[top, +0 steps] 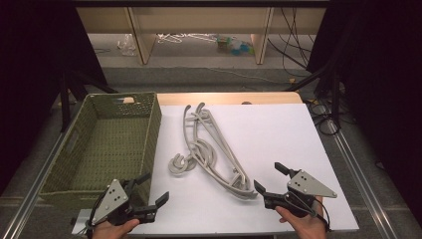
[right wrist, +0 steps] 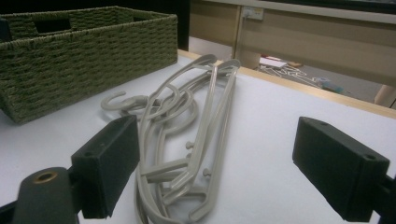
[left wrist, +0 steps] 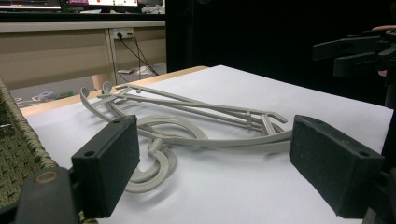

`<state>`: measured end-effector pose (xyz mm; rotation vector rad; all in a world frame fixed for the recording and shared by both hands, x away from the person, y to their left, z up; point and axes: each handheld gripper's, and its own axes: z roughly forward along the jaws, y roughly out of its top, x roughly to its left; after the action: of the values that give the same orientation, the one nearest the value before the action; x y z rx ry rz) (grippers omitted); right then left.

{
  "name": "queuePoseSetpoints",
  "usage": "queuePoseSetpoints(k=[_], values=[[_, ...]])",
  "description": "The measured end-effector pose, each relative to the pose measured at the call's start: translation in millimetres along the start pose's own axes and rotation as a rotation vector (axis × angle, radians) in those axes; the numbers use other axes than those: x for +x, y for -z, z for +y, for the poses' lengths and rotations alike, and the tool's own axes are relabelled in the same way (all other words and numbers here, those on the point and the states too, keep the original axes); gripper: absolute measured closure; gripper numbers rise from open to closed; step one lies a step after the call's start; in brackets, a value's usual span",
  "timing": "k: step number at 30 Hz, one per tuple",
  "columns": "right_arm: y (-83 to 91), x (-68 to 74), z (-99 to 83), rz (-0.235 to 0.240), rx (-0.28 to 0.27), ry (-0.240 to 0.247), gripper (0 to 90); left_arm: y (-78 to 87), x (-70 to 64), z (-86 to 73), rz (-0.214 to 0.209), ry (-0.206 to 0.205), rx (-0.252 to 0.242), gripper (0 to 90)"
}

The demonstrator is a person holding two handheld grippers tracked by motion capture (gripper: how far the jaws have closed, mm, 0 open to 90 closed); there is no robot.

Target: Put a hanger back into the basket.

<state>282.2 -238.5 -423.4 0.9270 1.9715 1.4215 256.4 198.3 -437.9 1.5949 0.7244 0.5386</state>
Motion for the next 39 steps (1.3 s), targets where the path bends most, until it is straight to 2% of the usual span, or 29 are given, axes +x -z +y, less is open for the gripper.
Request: queuePoseSetpoints(k=[2, 9, 11, 12, 18, 20, 21, 22, 23, 26, 28, 32, 33, 37, 39], values=[[-0.7, 0.6, -0.2, -0.009, -0.005, 0.006, 15.9, 0.1, 0.1, -0.2, 0.000, -0.001, 0.001, 16.0], [-4.1, 4.4, 0.4, 0.005, 0.021, 0.024, 16.0, 0.4, 1.2, 0.0, 0.001, -0.002, 0.000, 16.0], [-5.8, 5.5, 0.6, 0.010, 0.024, 0.036, 16.0, -0.8, 1.5, -0.3, -0.009, 0.000, -0.015, 16.0], [-5.9, 6.0, 0.8, 0.011, 0.032, 0.036, 16.0, 0.4, 1.0, 0.1, 0.001, -0.002, -0.001, 16.0], [-8.1, 5.6, 1.7, 0.008, 0.035, 0.034, 16.0, -0.1, 0.8, -0.4, 0.002, -0.006, 0.003, 16.0], [-12.4, 5.7, 2.8, 0.012, 0.030, 0.060, 16.0, -0.2, 0.8, -0.5, 0.002, -0.006, 0.004, 16.0], [-15.5, 8.1, 3.7, 0.036, 0.047, 0.046, 16.0, -0.3, 0.9, -0.6, 0.002, -0.007, 0.004, 16.0], [-18.1, 8.2, 5.3, 0.034, 0.063, 0.072, 16.1, -0.4, 1.1, -0.7, 0.003, -0.009, 0.006, 16.0], [-21.5, 9.5, 6.2, 0.043, 0.066, 0.077, 16.1, -0.5, 1.3, -0.9, 0.005, -0.010, 0.008, 16.0], [-37.9, 16.7, 10.1, 0.079, 0.149, 0.133, 17.1, -0.6, 2.1, -0.8, 0.006, -0.009, 0.006, 16.0], [-47.0, 22.2, 11.6, 0.104, 0.187, 0.157, 18.0, -0.7, 2.8, -0.8, 0.008, -0.011, 0.006, 16.0], [-71.3, 35.5, 15.9, 0.147, 0.270, 0.239, 23.9, -0.3, 3.3, -0.9, 0.009, -0.012, 0.007, 16.0], [-78.7, 39.0, 17.4, 0.160, 0.311, 0.249, 25.4, -0.2, 3.4, -0.9, 0.008, -0.014, 0.006, 16.0], [-102.4, 48.0, 20.3, 0.176, 0.394, 0.290, 26.1, -0.1, 3.5, -0.8, 0.010, -0.012, 0.005, 16.0], [-110.8, 52.1, 21.3, 0.186, 0.427, 0.293, 28.4, -0.2, 3.2, -1.2, 0.012, -0.006, 0.008, 16.0]])
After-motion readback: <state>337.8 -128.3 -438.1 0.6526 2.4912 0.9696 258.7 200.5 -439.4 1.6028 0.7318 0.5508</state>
